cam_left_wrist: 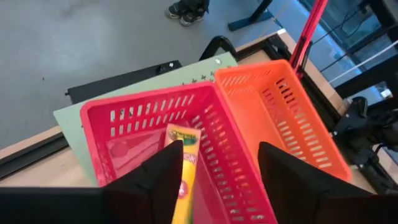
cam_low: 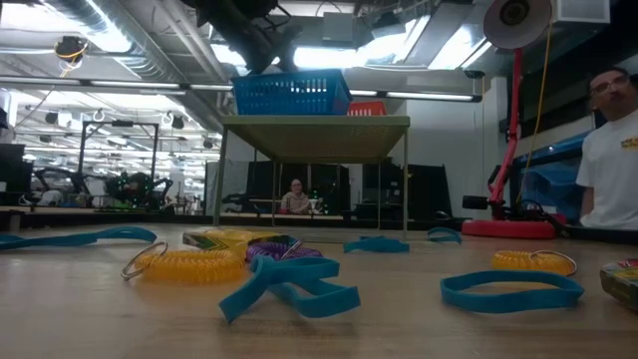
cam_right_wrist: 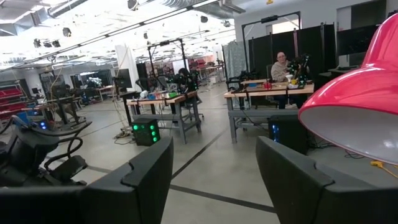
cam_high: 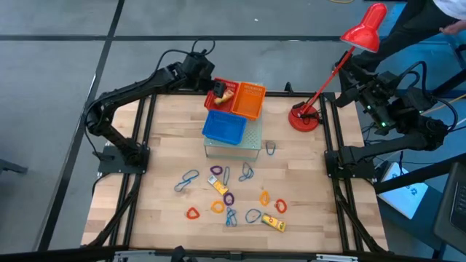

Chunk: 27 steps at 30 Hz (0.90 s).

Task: Pick & Place Office Desk Supplies
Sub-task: Put the crayon box into the red basket on the shelf

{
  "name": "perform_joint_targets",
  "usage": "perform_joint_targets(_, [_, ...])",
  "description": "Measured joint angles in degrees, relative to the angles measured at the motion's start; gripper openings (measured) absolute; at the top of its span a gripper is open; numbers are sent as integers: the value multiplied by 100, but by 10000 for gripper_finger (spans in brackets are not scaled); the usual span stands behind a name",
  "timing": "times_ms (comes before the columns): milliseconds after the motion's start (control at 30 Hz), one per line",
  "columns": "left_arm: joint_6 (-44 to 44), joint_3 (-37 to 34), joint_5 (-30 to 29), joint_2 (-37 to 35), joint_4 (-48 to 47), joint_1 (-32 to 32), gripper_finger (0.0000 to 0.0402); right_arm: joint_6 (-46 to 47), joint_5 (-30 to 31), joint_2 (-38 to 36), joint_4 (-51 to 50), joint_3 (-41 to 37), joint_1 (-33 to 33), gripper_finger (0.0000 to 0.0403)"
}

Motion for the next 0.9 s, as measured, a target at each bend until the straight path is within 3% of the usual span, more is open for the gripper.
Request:
perform_joint_targets(233, [713,-9,-20,-522,806,0,225,0,-8,-2,-40,0,-1,231])
perform_joint_targets(500, [1374,1,-155,-2053,1204,-328,226,5,-5,-2,-40,0,-1,231])
perform_joint_targets(733, [1626,2,-1197,-3160,-34,-1226,226,228,12,-2,-40,0,-1,231])
perform_joint_targets(900, [1511,-2,-1559,-3278,-1566,-2243,226,341,11,-1,-40,0,0,231])
